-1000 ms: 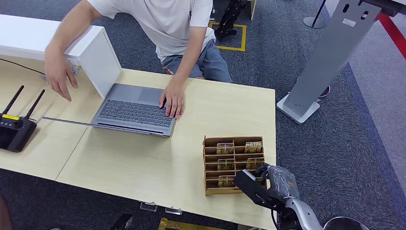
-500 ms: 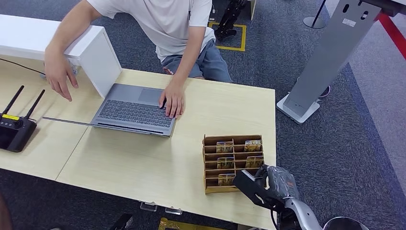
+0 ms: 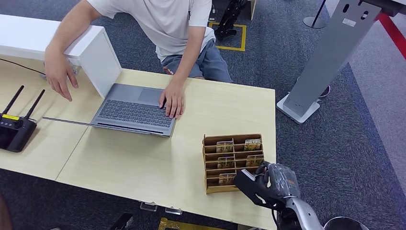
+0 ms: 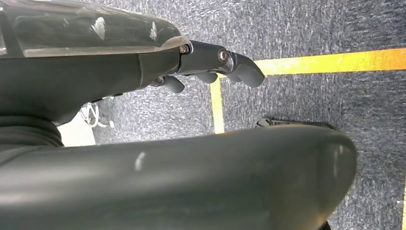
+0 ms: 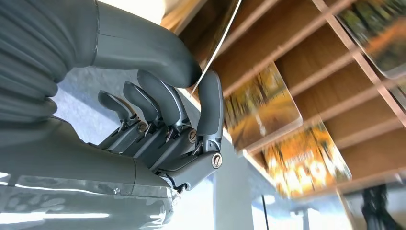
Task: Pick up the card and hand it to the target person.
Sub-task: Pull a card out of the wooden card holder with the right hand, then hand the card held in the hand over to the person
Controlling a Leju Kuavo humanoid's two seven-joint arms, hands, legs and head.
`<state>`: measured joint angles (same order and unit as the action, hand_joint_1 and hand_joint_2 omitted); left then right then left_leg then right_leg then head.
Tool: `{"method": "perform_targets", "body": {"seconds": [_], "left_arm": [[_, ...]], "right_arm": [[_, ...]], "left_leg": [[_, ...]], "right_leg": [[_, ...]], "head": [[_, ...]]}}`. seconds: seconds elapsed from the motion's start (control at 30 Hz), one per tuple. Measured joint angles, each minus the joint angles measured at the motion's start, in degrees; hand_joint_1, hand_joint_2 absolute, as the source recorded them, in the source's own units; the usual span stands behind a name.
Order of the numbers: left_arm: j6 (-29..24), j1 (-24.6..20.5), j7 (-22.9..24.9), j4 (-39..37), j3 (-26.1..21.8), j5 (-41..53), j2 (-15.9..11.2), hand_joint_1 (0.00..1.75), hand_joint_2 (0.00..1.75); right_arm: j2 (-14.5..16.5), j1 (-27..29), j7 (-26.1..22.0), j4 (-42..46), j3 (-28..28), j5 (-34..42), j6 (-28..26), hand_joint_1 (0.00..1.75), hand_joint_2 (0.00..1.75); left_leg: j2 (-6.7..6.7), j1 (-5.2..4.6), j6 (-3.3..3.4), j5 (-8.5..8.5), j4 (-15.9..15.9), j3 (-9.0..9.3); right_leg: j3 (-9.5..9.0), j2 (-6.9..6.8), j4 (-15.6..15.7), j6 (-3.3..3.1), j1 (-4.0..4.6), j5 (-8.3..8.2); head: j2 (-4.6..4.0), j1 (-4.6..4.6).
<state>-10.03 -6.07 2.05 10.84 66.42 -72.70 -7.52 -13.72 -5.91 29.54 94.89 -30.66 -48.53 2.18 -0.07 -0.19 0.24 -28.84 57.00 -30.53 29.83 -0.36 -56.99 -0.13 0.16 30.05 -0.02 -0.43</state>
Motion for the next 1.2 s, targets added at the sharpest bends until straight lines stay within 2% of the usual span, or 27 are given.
{"method": "perform_targets", "body": {"seconds": [0.27, 0.5, 0.77, 1.0, 1.13, 1.2], "left_arm": [[0.52, 0.05, -1.16, 0.00, 0.00, -0.01, 0.02, 0.00, 0.00], [0.72, 0.05, -1.45, 0.00, 0.00, 0.09, 0.05, 0.00, 0.00], [0.66, -0.01, -1.57, 0.00, 0.00, 0.05, 0.19, 0.00, 0.00], [0.66, -0.03, -1.57, 0.00, -0.02, -0.23, 0.28, 0.00, 0.00], [0.72, -0.04, -1.59, 0.00, -0.02, -0.21, 0.31, 0.00, 1.75], [0.77, -0.03, -1.59, 0.00, -0.02, -0.14, 0.31, 0.00, 1.75]], "right_arm": [[-1.78, -3.21, -1.78, 10.06, 1.46, -7.80, -2.62, 1.68, 1.75], [-2.28, -7.68, -5.35, 16.25, 1.64, -8.94, -7.45, 1.68, 1.75], [-0.95, -11.72, -9.43, 15.35, 0.76, -7.33, -14.99, 1.68, 1.75], [0.25, -13.71, -10.08, 11.22, -0.51, -5.95, -16.89, 1.68, 1.75], [0.62, -14.06, -10.09, 9.56, -1.10, -5.71, -17.17, 1.43, 1.75], [0.72, -14.08, -10.09, 9.01, -1.26, -5.65, -17.22, 1.41, 1.75]], "left_leg": [[0.01, 0.00, 0.00, 0.00, 0.00, 0.00], [0.00, 0.00, 0.00, 0.00, 0.00, -0.01], [0.00, 0.00, 0.00, 0.00, 0.00, -0.03], [-0.01, 0.00, 0.00, 0.00, 0.00, -0.05], [-0.02, 0.00, 0.00, 0.00, 0.00, -0.06], [-0.02, 0.00, 0.00, 0.00, 0.00, -0.06]], "right_leg": [[0.00, 0.01, 0.00, 0.00, 0.00, 0.00], [0.00, 0.00, -0.01, 0.00, 0.00, 0.00], [0.00, -0.01, -0.02, 0.00, 0.00, 0.00], [0.02, -0.02, -0.02, 0.00, 0.00, 0.00], [0.02, -0.05, -0.02, 0.00, 0.00, 0.00], [0.02, -0.05, -0.02, 0.00, 0.00, 0.00]], "head": [[0.00, 0.00], [0.00, -0.01], [0.00, -0.01], [0.00, -0.02], [0.00, -0.01], [0.00, 0.00]]}}
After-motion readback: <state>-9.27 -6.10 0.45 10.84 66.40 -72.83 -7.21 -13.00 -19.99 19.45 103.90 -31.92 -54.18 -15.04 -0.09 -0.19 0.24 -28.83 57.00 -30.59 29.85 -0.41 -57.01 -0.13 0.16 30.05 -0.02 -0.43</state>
